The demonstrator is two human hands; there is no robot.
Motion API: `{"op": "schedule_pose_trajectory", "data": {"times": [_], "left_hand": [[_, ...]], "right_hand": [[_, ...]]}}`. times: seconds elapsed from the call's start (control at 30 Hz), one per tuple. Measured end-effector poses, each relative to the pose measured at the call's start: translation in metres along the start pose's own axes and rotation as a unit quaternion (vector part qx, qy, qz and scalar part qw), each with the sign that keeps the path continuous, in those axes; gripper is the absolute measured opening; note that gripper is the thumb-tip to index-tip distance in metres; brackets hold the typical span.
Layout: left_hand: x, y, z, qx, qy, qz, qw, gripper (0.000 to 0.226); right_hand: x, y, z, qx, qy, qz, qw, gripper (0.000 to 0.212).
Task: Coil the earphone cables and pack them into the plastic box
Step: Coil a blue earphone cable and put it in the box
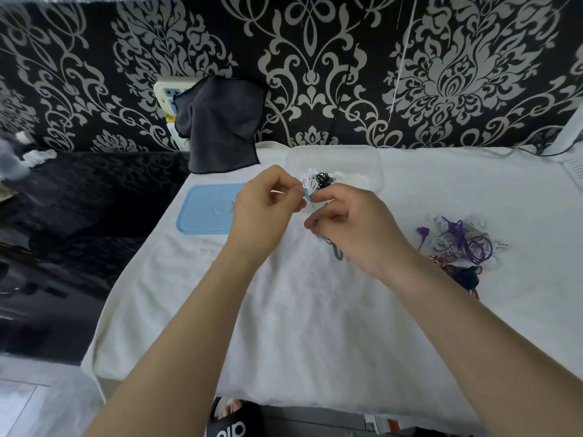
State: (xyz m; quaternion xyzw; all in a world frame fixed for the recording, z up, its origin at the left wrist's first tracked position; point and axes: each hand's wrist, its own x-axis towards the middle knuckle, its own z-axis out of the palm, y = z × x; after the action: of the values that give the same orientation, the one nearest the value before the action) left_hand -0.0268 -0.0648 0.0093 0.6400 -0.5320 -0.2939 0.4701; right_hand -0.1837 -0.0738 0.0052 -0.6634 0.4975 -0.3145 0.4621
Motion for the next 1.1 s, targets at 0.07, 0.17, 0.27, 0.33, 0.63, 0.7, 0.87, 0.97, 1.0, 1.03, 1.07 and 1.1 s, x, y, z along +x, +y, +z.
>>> {"op": "schedule_pose_trajectory", "data": {"times": [0.07, 0.17, 0.27, 0.33, 0.63, 0.7, 0.87, 0.97, 1.0, 1.03, 1.07, 1.1], "left_hand": [[0.003, 0.003, 0.003, -0.041, 0.014, -0.014, 0.999, 0.007], [0.008, 0.009, 0.009, -0.109, 0.031, -0.038, 0.993, 0.005], [0.016, 0.013, 0.017, -0.16, 0.024, -0.044, 0.986, 0.008], [0.021, 0.018, 0.02, -0.173, 0.02, -0.041, 0.984, 0.019], [0.032, 0.013, 0.028, -0.078, -0.022, -0.051, 0.995, 0.043], [0.032, 0.01, 0.033, -0.053, -0.031, -0.059, 0.996, 0.039], [0.027, 0.009, 0.04, 0.024, -0.053, -0.052, 0.997, 0.033], [0.025, 0.01, 0.041, 0.048, -0.049, -0.034, 0.997, 0.034], [0.024, 0.011, 0.042, 0.055, -0.049, -0.029, 0.997, 0.035], [0.023, 0.011, 0.042, 0.063, -0.048, -0.022, 0.997, 0.035], [0.02, 0.011, 0.043, 0.071, -0.046, -0.013, 0.996, 0.035], [0.019, 0.012, 0.044, 0.077, -0.043, -0.003, 0.996, 0.033]], "right_hand": [[0.003, 0.002, -0.003, -0.034, 0.012, -0.008, 0.999, 0.032], [0.006, 0.001, -0.008, -0.018, 0.036, -0.002, 0.999, 0.034], [0.017, -0.008, -0.017, 0.043, 0.056, 0.0, 0.997, 0.031], [0.031, -0.018, -0.025, 0.067, 0.063, 0.006, 0.996, 0.027], [0.123, -0.022, -0.039, -0.272, 0.081, -0.042, 0.958, 0.023], [0.126, -0.012, -0.035, -0.324, 0.02, -0.014, 0.946, 0.024], [0.119, -0.011, -0.037, -0.343, -0.121, 0.053, 0.93, 0.032], [0.11, -0.024, -0.042, -0.355, -0.146, 0.058, 0.922, 0.036], [0.107, -0.027, -0.044, -0.369, -0.143, 0.053, 0.917, 0.037], [0.104, -0.031, -0.047, -0.383, -0.131, 0.045, 0.913, 0.038], [0.099, -0.033, -0.051, -0.394, -0.11, 0.038, 0.912, 0.04], [0.095, -0.036, -0.054, -0.4, -0.081, 0.031, 0.912, 0.041]]}}
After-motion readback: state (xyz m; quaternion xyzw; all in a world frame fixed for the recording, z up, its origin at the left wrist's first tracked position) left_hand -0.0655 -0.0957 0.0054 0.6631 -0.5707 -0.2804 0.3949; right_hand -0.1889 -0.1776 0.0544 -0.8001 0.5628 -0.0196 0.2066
